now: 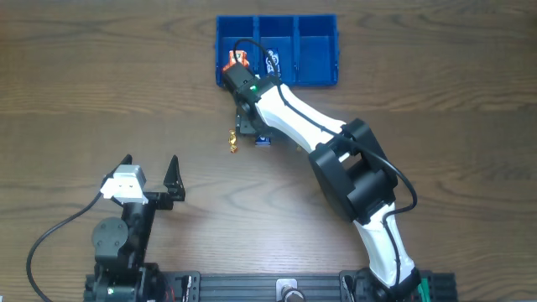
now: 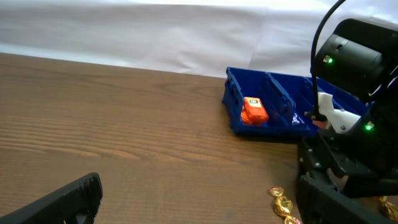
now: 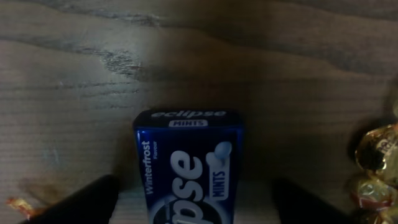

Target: Sort Candies Into Trays

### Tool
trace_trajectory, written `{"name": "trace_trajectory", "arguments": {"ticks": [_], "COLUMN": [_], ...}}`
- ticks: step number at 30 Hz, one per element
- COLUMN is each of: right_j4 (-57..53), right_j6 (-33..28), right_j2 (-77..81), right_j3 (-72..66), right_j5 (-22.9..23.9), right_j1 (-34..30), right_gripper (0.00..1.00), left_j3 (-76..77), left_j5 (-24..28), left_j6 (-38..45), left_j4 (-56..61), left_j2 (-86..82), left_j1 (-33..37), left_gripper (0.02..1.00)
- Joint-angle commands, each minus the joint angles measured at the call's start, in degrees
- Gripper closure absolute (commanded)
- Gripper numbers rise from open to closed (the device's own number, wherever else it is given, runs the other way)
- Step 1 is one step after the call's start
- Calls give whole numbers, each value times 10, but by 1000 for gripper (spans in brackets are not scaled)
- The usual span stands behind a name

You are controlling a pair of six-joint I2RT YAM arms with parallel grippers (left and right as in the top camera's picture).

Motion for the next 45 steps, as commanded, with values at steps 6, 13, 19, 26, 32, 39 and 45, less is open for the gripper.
{"name": "trace_trajectory", "arguments": {"ticks": [6, 13, 19, 26, 32, 39, 45], "right_j4": [1, -23, 7, 150, 160, 170, 170], "right_j6": [2, -52, -208, -252, -238, -236, -236], "right_j2": [12, -139, -168, -89, -2, 27, 33], "right_j3": [-2, 21, 181, 188, 188, 188, 188], "right_j5": [-2, 98, 200, 169, 116, 109, 94], "right_j1": [-6, 4, -32, -79, -104, -106, -102], "right_gripper": [827, 862, 862, 853, 855, 770, 305], "left_j3": [-10, -10, -10, -10, -10, -10, -10], "left_j5": [12, 12, 12, 12, 12, 12, 12], "left_j6": [-4, -4, -4, -4, -4, -4, -4], "left_j4": [-21, -21, -21, -21, -21, -21, -21], "left_j2": [-2, -2, -2, -2, -2, -2, -2], "left_j1": [1, 1, 1, 1, 1, 1, 1], "left_gripper": [20, 20, 20, 20, 20, 23, 20]}}
